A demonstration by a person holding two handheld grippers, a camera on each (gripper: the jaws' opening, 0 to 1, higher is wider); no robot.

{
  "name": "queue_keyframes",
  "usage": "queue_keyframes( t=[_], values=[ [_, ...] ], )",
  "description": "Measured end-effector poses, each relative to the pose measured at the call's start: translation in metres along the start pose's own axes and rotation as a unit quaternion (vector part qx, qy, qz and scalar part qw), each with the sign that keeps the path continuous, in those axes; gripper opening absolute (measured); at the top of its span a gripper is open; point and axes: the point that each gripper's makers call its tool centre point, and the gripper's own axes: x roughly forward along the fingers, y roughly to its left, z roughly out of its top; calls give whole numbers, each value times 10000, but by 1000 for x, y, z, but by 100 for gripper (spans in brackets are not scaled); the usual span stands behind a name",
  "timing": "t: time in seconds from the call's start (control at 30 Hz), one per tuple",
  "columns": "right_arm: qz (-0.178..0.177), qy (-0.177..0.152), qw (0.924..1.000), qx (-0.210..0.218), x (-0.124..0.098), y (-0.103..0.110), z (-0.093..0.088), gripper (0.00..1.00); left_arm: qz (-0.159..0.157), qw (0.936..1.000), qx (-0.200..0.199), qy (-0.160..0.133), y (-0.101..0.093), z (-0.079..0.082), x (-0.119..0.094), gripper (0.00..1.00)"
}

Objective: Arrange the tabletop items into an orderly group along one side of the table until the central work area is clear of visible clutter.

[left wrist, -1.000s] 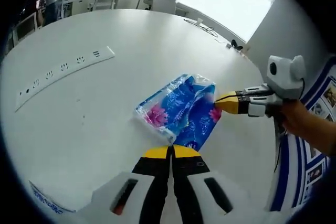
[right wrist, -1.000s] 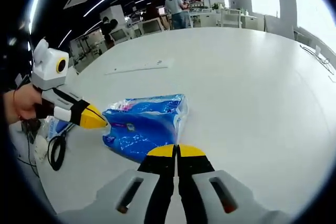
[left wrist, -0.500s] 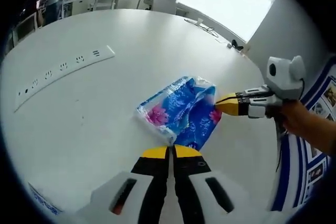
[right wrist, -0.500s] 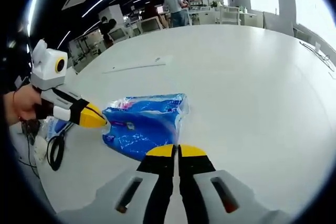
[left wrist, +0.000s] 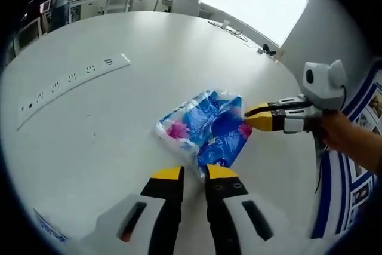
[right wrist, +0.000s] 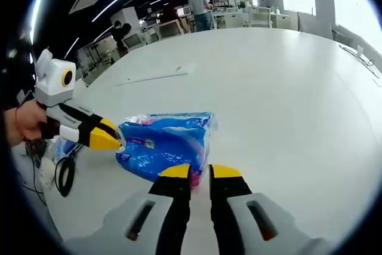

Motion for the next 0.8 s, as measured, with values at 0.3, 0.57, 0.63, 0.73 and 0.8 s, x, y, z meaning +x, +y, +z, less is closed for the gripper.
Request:
queue_keyframes(
  t=[0.3, 0.57, 0.63, 0.73, 0.8],
  values=[
    [-27, -71, 10000, 47, -4, 2, 1, 17, 10, 10000, 62, -71, -3, 3, -6, 26],
    [-52, -131, 9999, 42, -9, 3, 6, 21, 29, 9999, 71, -121, -6, 6, -11, 35],
    [-57, -151, 9999, 35, -10, 3, 7, 22, 35, 9999, 72, -133, -7, 7, -13, 36],
    [-59, -174, 9998, 19, -13, 4, 11, 24, 49, 9998, 65, -176, -7, 10, -16, 38],
    [-64, -191, 9998, 14, -15, 5, 13, 25, 60, 9998, 64, -201, -8, 13, -19, 39]
  ],
)
